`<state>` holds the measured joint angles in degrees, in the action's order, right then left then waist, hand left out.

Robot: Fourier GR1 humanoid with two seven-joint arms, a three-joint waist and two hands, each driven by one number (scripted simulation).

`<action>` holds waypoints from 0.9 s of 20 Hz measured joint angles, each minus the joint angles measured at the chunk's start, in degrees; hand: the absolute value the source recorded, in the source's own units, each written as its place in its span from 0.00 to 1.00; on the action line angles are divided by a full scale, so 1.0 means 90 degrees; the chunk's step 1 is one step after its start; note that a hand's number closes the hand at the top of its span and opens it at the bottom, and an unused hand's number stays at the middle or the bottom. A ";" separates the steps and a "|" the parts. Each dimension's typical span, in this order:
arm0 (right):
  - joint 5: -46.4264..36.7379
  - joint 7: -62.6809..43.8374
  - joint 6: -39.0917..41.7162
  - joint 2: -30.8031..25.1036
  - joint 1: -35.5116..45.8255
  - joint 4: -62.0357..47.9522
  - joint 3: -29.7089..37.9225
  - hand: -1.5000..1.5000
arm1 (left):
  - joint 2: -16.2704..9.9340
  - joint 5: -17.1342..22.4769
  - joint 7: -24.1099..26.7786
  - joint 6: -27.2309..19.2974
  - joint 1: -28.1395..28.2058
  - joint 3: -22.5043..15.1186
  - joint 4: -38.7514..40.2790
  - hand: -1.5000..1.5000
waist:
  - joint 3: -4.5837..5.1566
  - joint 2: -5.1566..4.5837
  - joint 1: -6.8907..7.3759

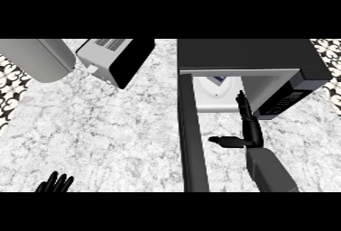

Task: Pick up the milk, place it into the microwave and close the microwave

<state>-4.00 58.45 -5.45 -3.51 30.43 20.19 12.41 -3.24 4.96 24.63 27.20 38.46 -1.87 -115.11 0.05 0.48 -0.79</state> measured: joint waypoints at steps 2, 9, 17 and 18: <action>0.0030 0.0008 0.0178 0.0097 -0.0335 0.0333 -0.0112 0.00 | 0.0105 -0.0186 -0.0119 -0.0038 -0.0029 -0.0300 -0.0102 0.00 | 0.0003 0.0010 -0.0035; 0.0280 -0.0143 0.0788 0.0032 -0.1854 0.2048 -0.0432 0.00 | 0.0174 -0.0810 -0.0478 -0.0123 -0.0522 -0.0880 0.0028 1.00 | 0.0009 0.0019 -0.0125; 0.0992 -0.0824 0.1767 -0.0262 -0.3731 0.4612 -0.0604 0.00 | 0.0305 -0.1591 -0.0976 -0.0645 -0.1420 -0.1614 0.0364 1.00 | 0.0008 -0.0009 -0.0114; 0.1098 -0.0935 0.1879 -0.0316 -0.3957 0.4905 -0.0595 0.00 | 0.0316 -0.1649 -0.1068 -0.0684 -0.1623 -0.1635 0.0467 1.00 | 0.0007 -0.0016 -0.0102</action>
<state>5.88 50.04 11.45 -6.35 -5.18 64.34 7.06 -0.39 -9.88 15.02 21.05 23.85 -16.59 -110.91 0.11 0.34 -1.71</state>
